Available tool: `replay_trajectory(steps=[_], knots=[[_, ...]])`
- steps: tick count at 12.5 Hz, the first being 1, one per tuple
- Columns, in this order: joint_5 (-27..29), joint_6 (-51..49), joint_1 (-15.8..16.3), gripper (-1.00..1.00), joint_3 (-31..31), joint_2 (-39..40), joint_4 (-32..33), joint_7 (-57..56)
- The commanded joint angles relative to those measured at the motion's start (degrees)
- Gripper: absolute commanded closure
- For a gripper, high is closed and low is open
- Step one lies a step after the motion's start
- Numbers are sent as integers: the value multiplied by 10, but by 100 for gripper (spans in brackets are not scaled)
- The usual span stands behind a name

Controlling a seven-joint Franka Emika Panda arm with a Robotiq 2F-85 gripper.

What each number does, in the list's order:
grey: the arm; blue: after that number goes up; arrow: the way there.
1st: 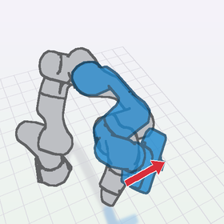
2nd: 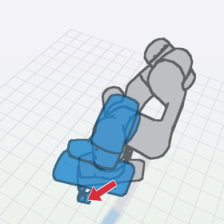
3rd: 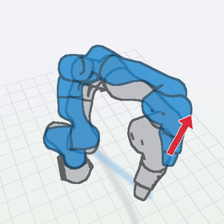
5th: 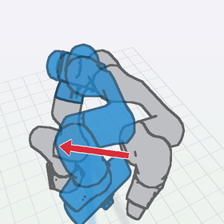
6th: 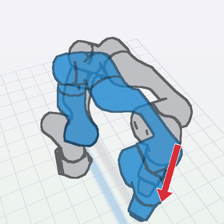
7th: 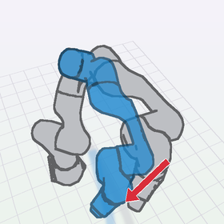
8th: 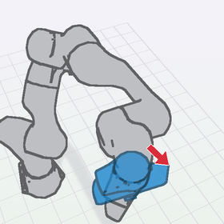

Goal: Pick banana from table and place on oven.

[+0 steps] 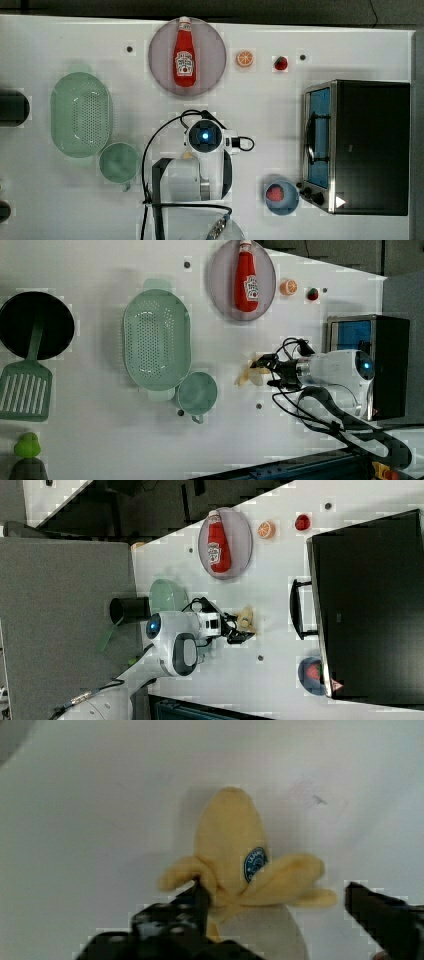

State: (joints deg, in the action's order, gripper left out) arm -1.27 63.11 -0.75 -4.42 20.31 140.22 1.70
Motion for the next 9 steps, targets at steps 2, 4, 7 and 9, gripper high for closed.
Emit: replay_trajectory(steps=[2,4,7,9], knots=[[5,5,4,5,4,-8,-3,-15],[5,10,4,48,4,-9,-3,-15],[8,11,4,50,4,-31,-6,-15],[8,-7,4,50,4,-85,-5,-15]])
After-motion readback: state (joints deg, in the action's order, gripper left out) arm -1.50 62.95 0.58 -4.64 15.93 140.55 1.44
